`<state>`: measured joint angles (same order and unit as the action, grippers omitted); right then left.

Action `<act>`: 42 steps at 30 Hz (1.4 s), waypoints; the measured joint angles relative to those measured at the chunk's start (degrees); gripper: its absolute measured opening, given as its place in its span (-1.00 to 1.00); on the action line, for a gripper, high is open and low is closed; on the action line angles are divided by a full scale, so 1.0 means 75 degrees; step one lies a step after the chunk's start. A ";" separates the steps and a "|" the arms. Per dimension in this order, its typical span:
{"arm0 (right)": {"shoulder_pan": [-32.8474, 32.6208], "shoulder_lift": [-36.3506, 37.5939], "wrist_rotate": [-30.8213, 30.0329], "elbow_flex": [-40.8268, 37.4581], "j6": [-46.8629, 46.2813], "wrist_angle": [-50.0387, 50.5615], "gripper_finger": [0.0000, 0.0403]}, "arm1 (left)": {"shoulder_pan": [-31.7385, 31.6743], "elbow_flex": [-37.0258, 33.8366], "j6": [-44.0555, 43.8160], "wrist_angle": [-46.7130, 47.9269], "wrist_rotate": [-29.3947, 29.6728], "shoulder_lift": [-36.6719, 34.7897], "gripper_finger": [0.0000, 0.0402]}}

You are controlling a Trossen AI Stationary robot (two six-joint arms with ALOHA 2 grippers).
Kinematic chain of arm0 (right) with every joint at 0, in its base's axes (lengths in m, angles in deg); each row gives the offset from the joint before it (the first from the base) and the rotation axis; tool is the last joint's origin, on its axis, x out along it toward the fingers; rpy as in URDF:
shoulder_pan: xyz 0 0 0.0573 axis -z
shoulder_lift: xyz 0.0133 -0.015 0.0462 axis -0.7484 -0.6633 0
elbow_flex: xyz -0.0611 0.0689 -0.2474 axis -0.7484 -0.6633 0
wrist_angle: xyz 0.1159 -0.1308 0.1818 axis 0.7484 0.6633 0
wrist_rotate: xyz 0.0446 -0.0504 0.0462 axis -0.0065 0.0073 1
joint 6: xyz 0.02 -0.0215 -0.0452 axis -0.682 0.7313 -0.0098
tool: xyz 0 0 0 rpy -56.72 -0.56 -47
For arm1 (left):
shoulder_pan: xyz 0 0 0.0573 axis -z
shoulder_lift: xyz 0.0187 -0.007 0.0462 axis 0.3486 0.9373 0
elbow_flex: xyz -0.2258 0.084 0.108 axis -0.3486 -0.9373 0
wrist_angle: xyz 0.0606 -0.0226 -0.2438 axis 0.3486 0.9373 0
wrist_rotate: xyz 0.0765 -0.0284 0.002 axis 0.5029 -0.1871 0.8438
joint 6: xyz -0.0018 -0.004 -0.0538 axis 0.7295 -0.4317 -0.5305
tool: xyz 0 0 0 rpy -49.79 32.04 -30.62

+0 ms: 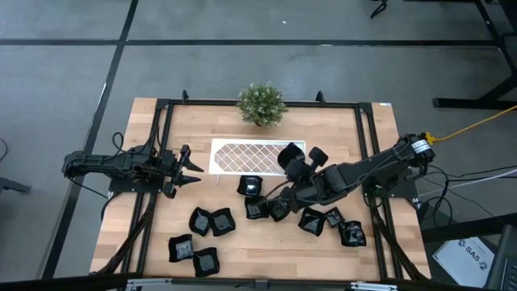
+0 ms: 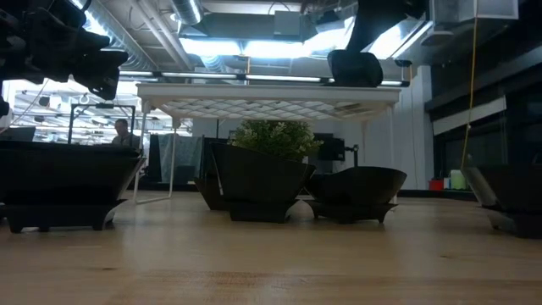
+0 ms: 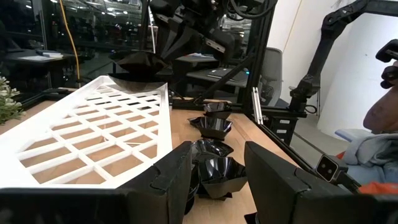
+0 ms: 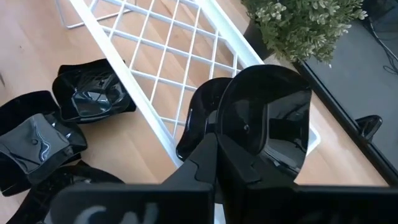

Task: Pick & Place Mini shaped plates
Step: Stack the black leaf-shaped plate on top of the black leaf-shaped plate on the shelf, then put the black distorted square plate on the shelf

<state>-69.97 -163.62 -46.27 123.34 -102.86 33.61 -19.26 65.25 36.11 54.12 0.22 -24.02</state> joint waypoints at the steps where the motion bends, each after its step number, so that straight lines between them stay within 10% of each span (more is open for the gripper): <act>1: 0.0000 0.0000 0.0000 0.0000 0.0004 -0.0001 -0.96 | -0.0003 -0.0003 0.0000 0.0000 0.0000 0.0000 -0.29; 42: -0.0734 0.0000 0.1128 -0.0198 -0.0090 -0.0347 -0.44 | -0.0001 -0.0002 -0.0001 0.0000 0.0000 0.0002 -0.29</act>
<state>-75.47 -163.62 -37.81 121.85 -103.53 31.00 -19.26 65.24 36.10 54.12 0.22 -24.00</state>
